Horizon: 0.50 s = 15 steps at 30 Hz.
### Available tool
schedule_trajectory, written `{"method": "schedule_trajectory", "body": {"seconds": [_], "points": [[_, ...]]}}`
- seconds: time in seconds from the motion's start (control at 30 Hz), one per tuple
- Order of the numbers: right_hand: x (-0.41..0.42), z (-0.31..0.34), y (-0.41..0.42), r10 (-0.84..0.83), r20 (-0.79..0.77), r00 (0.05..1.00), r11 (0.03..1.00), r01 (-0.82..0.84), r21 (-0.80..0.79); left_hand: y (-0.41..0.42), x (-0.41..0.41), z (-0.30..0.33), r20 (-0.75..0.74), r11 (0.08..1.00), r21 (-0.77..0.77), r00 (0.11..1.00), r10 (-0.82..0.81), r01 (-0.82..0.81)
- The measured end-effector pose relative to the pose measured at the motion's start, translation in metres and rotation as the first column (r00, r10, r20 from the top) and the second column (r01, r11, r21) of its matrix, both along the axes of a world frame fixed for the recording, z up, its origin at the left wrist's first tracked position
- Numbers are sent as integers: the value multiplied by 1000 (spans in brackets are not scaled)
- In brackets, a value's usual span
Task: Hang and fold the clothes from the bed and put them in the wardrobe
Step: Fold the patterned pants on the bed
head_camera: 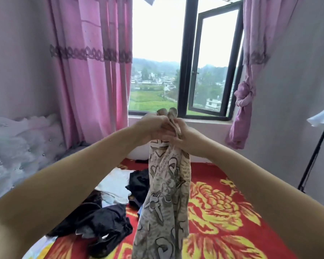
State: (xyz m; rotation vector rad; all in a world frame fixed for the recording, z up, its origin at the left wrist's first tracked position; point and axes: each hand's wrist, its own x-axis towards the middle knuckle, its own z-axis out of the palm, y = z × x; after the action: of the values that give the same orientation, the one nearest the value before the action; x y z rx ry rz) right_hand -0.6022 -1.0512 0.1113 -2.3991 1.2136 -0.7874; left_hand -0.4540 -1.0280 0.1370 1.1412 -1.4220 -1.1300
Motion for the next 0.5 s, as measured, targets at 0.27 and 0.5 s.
{"method": "schedule_trajectory", "body": {"seconds": [0.27, 0.5], "points": [[-19, -2, 2, 181, 230, 956, 981, -193, 28, -6, 23, 18, 894, 808, -447, 172, 413, 384], [-30, -42, 5, 153, 341, 928, 979, -190, 76, -19, 28, 46, 961, 918, -249, 200, 193, 310]]}}
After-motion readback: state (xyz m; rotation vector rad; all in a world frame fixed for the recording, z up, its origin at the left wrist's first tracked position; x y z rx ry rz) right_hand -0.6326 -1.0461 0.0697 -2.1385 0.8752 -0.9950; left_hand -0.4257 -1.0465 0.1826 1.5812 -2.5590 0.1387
